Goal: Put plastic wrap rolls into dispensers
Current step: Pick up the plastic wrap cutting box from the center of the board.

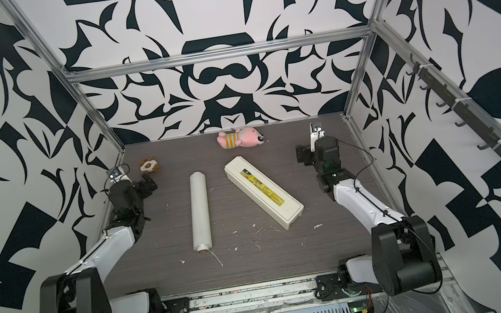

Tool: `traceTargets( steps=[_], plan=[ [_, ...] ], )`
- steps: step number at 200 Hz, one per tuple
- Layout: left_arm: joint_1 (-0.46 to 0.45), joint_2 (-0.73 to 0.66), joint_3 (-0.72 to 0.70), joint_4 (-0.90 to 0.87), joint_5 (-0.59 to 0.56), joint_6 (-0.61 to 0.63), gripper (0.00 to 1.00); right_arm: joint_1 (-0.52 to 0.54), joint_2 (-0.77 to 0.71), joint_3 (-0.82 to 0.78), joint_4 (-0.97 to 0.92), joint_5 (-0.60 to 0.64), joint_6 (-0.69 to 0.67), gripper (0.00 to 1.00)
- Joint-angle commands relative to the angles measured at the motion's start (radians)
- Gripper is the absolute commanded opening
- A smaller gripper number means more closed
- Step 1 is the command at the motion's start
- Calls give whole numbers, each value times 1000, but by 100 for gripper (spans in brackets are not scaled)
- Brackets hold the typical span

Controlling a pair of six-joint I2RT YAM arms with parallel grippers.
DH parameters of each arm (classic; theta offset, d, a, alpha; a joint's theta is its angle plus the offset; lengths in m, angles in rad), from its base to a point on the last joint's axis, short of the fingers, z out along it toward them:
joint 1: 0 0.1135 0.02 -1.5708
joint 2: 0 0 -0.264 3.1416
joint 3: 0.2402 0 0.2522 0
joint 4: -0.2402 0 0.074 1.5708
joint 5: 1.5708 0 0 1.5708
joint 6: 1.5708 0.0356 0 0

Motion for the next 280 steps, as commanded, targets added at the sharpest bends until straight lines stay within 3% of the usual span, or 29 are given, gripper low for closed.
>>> traceTargets(
  steps=[1,35,60,117,222,280],
  plan=[
    [-48,-35,62,-305,85,-209,99,23,49,122,-319,-216,47,99],
    [-223,-97,32,-367,65,-330,99,82,140,222,-415,-374,33,99],
    [-292,-140,-40,-320,125,-439,99,122,234,300,-478,-512,12,100],
    [-416,-188,-103,-373,68,-510,99,217,456,522,-678,-629,-85,100],
    [-449,-195,-124,-392,60,-533,99,375,650,681,-818,-307,-169,100],
    [-453,-178,-117,-392,73,-533,99,406,705,707,-842,-215,-182,99]
  ],
)
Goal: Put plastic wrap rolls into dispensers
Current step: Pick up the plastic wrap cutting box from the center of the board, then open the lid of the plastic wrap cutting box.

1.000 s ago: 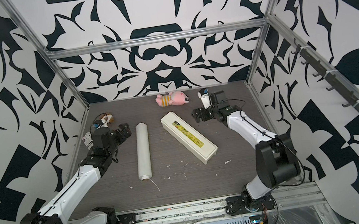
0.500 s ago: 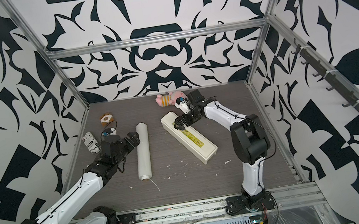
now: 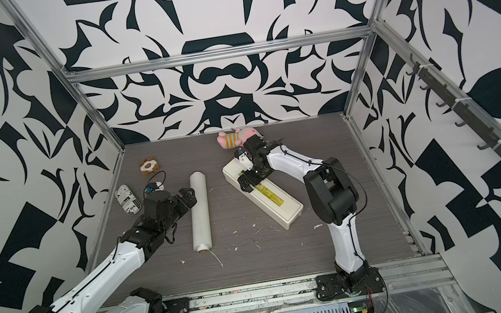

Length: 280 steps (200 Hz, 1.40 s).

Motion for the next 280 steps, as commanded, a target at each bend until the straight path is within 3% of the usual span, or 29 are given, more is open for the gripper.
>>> traceTargets(
  steps=[1,52,140,173,213,251,280],
  plan=[
    [-5,8,-4,-8,-1,-4,99,11,-1,34,-32,70,-23,99],
    [-5,16,-7,30,79,26,99,5,-49,24,-22,18,-25,84],
    [-5,62,23,466,608,195,99,-167,-370,-184,171,-640,185,78],
    [-4,159,86,645,807,167,99,-195,-480,-294,342,-846,302,77],
    [8,288,147,952,1004,38,99,-196,-544,-367,556,-977,474,76],
    [17,360,178,1102,1053,-44,99,-190,-569,-459,912,-1056,745,76],
    [29,422,212,1236,1061,-141,99,-167,-585,-471,953,-1084,769,77]
  ],
)
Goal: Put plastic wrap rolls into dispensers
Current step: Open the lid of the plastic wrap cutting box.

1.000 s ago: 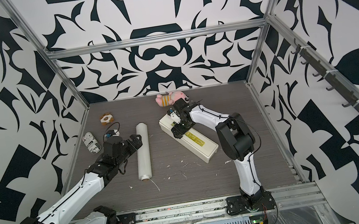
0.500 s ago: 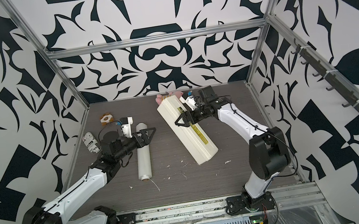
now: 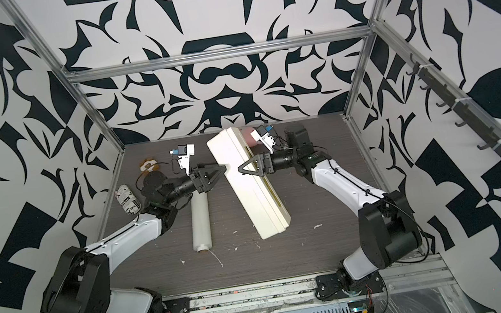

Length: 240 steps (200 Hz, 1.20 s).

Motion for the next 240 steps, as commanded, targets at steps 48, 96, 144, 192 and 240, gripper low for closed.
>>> traceTargets(
  steps=[48,96,144,192,240],
  plan=[
    [25,42,77,118,-23,-72,99,42,-73,3,190,-111,96,77],
    [25,58,133,140,16,-90,99,80,-39,24,195,-124,94,76],
    [24,43,124,200,1,-117,100,100,-25,32,199,-138,93,76],
    [23,46,119,139,10,-121,74,100,-13,32,233,-112,128,76],
    [25,60,113,186,32,-152,60,87,1,-13,474,-148,293,75]
  ],
)
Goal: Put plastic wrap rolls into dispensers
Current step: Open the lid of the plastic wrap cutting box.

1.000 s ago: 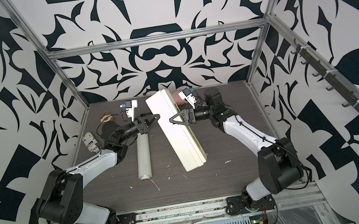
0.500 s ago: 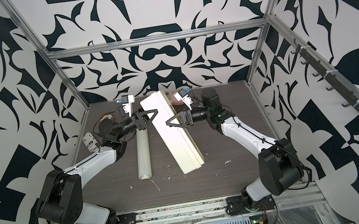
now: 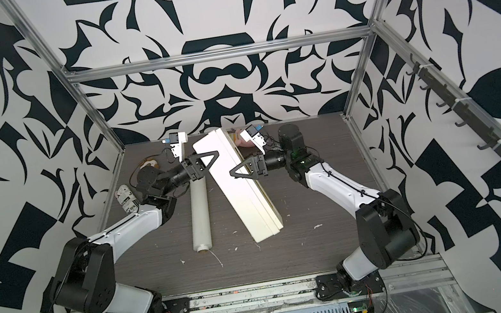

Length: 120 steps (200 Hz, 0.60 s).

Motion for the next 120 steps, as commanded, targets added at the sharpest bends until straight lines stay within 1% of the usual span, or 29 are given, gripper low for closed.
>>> traceTargets(
  steps=[1,19,30,38,64,85,92,101,111,117,120],
  plan=[
    [1,11,15,54,25,33,60,4,-14,-5,213,-67,178,76],
    [9,21,12,93,39,2,54,-19,11,-30,425,-82,340,76],
    [17,27,10,127,42,-22,54,-31,27,-42,554,-88,437,76],
    [22,29,4,141,38,-32,53,-38,35,-48,606,-83,482,76],
    [35,18,-15,156,27,-41,50,-78,34,-68,609,-68,498,76],
    [36,12,-6,112,28,-31,43,-89,34,-58,537,-68,462,75],
    [36,14,-1,91,30,-22,41,-81,29,-39,463,-71,408,76],
    [35,18,6,61,30,-12,38,-54,10,-3,237,-61,251,79],
    [32,23,17,36,33,-7,36,-16,-18,64,-127,-9,-41,86],
    [28,27,22,23,35,-2,36,9,-27,120,-345,46,-204,91],
    [26,28,25,16,36,1,36,20,-28,145,-420,78,-274,94]
  ],
)
